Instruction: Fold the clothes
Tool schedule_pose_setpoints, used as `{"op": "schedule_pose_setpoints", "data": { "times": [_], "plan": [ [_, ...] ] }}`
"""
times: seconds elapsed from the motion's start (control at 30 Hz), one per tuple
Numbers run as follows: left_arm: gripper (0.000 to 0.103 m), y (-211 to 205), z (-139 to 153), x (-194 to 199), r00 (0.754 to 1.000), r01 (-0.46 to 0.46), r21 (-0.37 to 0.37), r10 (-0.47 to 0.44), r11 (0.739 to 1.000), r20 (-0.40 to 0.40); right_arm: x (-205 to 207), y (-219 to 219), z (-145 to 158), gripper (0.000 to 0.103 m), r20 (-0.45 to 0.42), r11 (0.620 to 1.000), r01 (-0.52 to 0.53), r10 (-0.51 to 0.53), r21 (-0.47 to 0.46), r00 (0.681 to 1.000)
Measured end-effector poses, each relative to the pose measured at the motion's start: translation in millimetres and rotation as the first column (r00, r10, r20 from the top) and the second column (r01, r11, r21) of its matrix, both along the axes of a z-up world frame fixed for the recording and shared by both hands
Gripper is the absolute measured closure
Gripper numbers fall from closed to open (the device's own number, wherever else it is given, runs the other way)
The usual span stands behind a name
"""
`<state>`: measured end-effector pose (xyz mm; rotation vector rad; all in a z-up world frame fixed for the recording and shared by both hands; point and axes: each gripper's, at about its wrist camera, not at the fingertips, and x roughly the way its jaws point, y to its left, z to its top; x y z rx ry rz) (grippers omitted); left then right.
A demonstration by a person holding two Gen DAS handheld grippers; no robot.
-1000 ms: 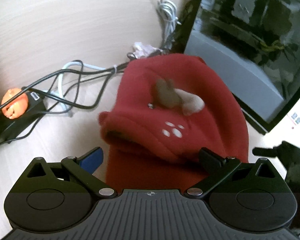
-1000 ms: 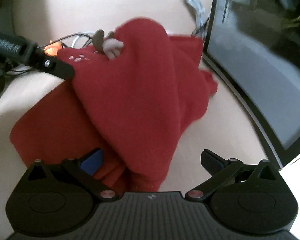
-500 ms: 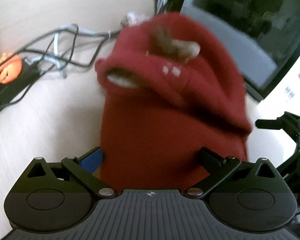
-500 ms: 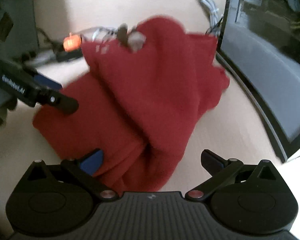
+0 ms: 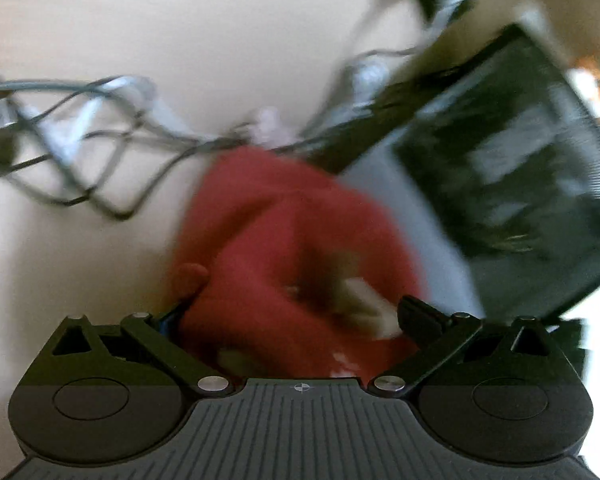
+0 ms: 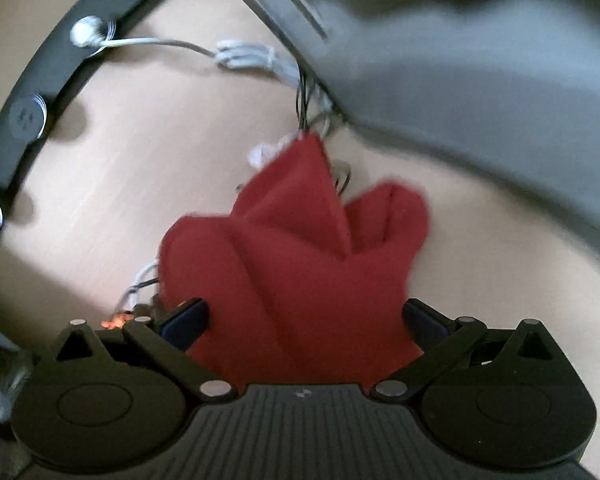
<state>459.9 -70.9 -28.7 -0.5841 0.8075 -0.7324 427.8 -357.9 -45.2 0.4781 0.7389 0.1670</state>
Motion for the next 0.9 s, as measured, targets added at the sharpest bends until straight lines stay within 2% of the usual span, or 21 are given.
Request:
{"op": "schedule_pose_setpoints", "data": {
  "times": [0.13,0.2,0.23,0.3,0.47,0.57,0.67,0.77,0.9],
  "plan": [
    [0.000,22,21,-18,0.997,0.067,-0.120,-0.061,0.991,0.054,10,24,-6,0.000,-0.012,0.993,-0.099,0.098,-0.069,0.995],
    [0.000,33,29,-30,0.996,0.048,-0.114,-0.040,0.992,0.074,15,36,-9,0.000,-0.021,0.984,-0.148,0.147,-0.103,0.989],
    [0.000,38,32,-36,0.996,0.016,-0.076,-0.010,0.997,0.085,17,42,-10,0.000,-0.026,0.977,-0.173,0.171,-0.122,0.985],
    [0.000,40,35,-41,0.994,-0.032,0.003,0.032,0.999,0.102,21,61,-18,0.000,-0.039,0.949,-0.215,0.212,-0.231,0.976],
    [0.000,31,37,-45,0.993,-0.069,0.126,0.056,0.990,0.103,22,64,-26,0.000,-0.009,0.958,-0.177,0.180,-0.226,0.984],
    [0.000,26,36,-54,0.988,-0.120,0.241,0.092,0.963,0.123,12,64,-28,0.000,0.015,0.962,-0.138,0.145,-0.238,0.989],
    [0.000,25,34,-74,0.981,-0.153,0.361,0.097,0.920,0.168,-3,63,-19,0.000,0.021,0.972,-0.058,0.065,-0.228,0.998],
    [0.000,26,30,-98,0.975,-0.175,0.433,0.094,0.884,0.201,-33,58,-4,0.000,0.056,0.974,0.013,0.000,-0.224,0.998],
    [0.000,42,18,-140,0.970,-0.159,0.462,0.051,0.872,0.238,-102,58,16,0.000,0.117,0.966,0.076,-0.048,-0.248,0.992]
  ]
}}
